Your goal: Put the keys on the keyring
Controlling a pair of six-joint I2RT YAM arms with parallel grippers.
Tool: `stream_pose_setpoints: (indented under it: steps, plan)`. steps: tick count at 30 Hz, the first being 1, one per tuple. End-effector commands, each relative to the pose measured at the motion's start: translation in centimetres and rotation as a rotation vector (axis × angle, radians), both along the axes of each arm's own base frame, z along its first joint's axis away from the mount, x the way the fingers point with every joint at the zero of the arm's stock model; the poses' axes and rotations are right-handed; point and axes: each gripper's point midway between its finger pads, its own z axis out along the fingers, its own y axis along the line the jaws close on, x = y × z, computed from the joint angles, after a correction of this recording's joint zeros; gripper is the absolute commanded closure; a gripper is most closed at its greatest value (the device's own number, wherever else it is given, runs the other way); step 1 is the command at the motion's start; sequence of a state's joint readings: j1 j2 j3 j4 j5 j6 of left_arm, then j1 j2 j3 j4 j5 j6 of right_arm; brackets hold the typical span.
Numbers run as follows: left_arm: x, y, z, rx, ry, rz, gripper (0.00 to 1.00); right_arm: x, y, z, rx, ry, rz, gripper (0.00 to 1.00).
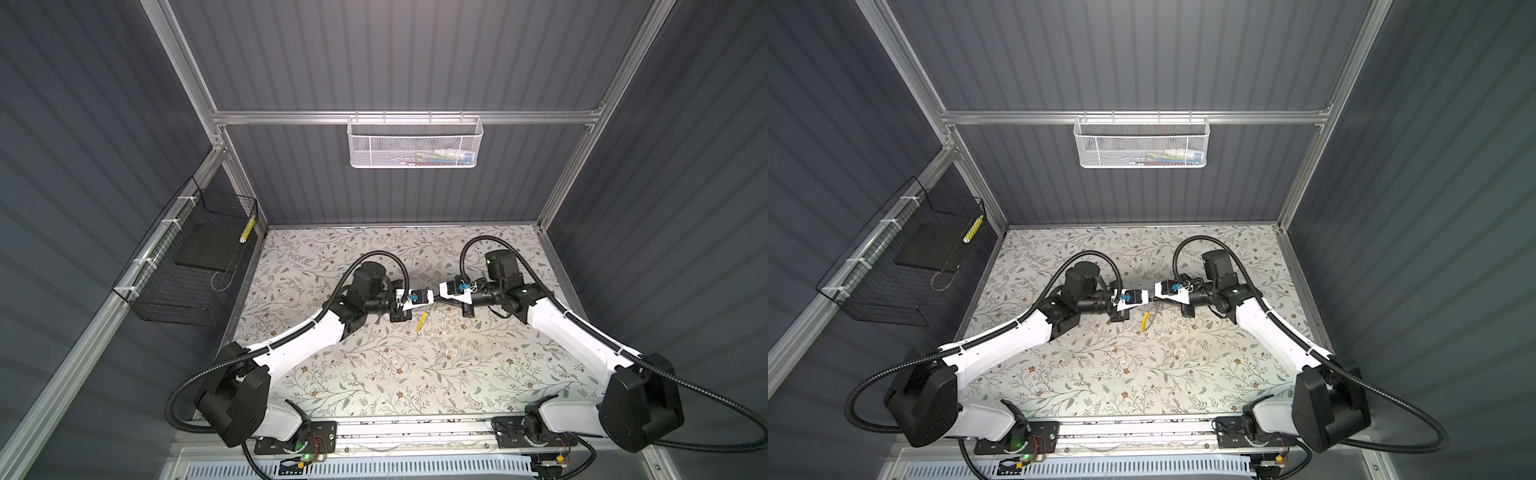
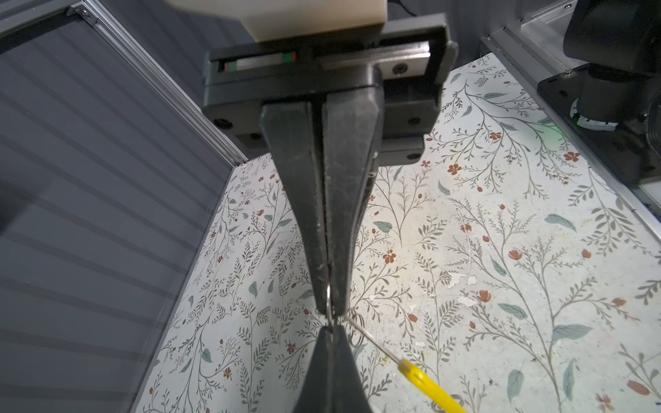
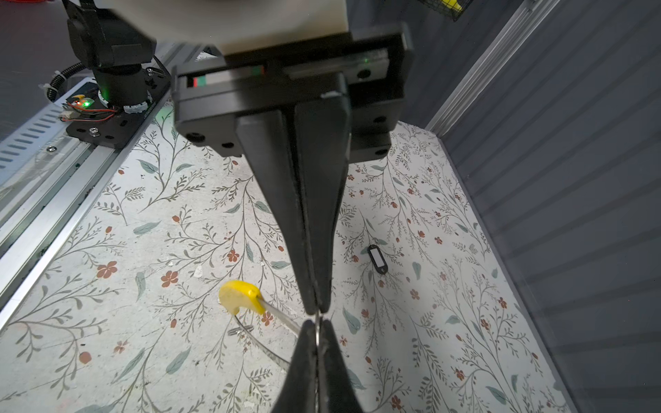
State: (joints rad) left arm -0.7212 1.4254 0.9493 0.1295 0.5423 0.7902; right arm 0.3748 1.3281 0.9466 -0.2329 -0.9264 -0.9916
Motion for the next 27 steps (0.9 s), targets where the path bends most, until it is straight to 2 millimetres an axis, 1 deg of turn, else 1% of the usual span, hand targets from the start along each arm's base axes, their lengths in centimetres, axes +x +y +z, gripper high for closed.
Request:
stream_pose_setpoints:
  steps: [1,6,12,15,19,21,27]
  plan:
    - [-0.5,-1.1,1.8,-0.037,-0.031,-0.043,1.00,-0.7,0.3,0.6,0.016,-0.017,0.020,0.94]
    - [-0.6,-1.2,2.2,-0.048,-0.027,-0.045,1.00,-0.5,0.3,0.6,0.016,-0.020,0.012,0.94]
    - [-0.1,-0.8,1.0,-0.019,-0.005,0.000,0.99,-0.3,0.1,0.9,0.042,-0.007,0.003,0.97]
    - [0.2,-0.9,0.9,-0.022,0.004,0.013,0.98,-0.4,0.2,1.3,0.067,-0.003,0.006,0.98]
    - [0.4,-1.2,1.4,-0.041,0.012,0.013,0.94,-0.4,0.3,1.4,0.073,0.005,0.012,0.98]
    - [0.4,-1.3,1.6,-0.048,0.017,0.007,0.90,-0.4,0.3,1.4,0.074,0.012,0.010,0.98]
    - [0.1,-1.6,2.0,-0.060,0.017,-0.018,0.88,0.0,0.4,1.5,0.076,0.025,-0.004,0.98]
